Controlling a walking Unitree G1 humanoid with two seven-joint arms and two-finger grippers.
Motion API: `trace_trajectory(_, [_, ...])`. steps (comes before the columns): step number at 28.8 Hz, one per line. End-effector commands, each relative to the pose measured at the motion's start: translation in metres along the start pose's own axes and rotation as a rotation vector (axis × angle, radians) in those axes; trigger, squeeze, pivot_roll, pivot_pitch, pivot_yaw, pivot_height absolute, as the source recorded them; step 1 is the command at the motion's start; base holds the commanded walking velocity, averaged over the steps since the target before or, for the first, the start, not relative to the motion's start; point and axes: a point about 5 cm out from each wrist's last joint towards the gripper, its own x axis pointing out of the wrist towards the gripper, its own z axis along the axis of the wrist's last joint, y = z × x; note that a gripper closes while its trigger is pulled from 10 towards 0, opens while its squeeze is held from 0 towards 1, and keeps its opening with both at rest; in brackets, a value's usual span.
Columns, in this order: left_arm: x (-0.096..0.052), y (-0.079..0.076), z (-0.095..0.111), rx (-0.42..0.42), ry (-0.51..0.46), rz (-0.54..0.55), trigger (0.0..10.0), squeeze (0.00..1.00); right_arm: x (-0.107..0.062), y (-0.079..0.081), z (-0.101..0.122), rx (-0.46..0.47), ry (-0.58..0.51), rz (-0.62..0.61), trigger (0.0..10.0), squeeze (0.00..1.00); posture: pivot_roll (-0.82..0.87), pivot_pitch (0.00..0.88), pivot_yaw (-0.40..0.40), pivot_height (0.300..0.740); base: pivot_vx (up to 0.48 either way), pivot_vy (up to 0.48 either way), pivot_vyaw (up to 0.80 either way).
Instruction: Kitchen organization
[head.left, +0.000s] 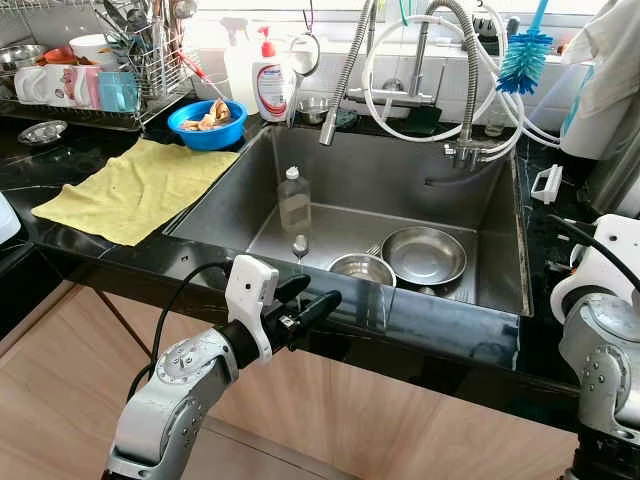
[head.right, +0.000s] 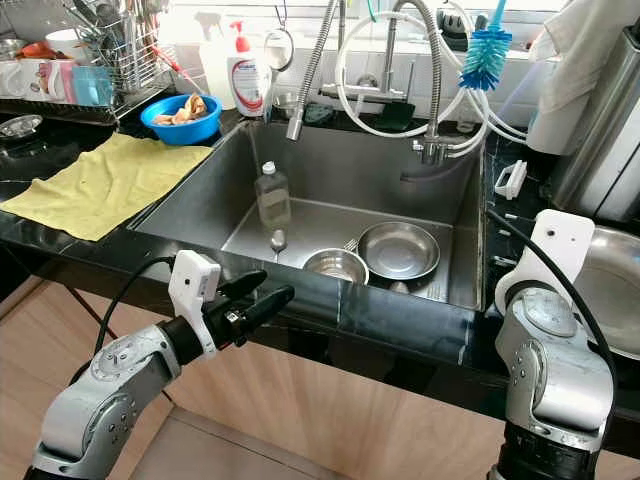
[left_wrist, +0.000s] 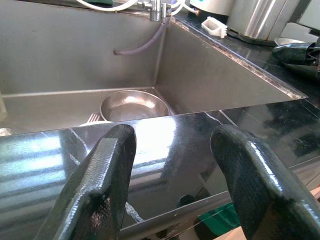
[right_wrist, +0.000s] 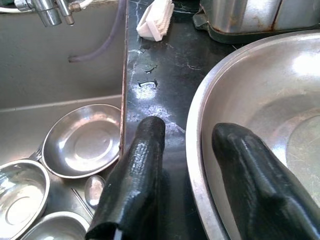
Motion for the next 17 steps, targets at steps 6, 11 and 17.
trace_trajectory(6, [-0.0008, -0.0005, 0.0022, 0.021, -0.004, -0.011, 10.0, 0.0, 0.0017, 0.0039, 0.0009, 0.03, 0.003, 0.013, 0.0, 0.0, -0.05, 0.0, 0.029, 0.74, 0.0, 0.0, 0.0])
trace_trajectory(11, [-0.0003, -0.0003, 0.0027, 0.023, -0.006, -0.012, 10.0, 0.0, 0.0015, 0.0063, 0.0024, 0.033, -0.006, 0.019, 0.0, 0.0, -0.05, 0.0, 0.029, 0.74, 0.0, 0.0, 0.0])
trace_trajectory(17, [0.0, 0.0002, 0.0029, 0.024, -0.007, -0.012, 10.0, 0.0, 0.0003, 0.0104, 0.004, 0.043, -0.015, 0.033, 0.0, 0.0, -0.05, 0.0, 0.03, 0.74, 0.0, 0.0, 0.0])
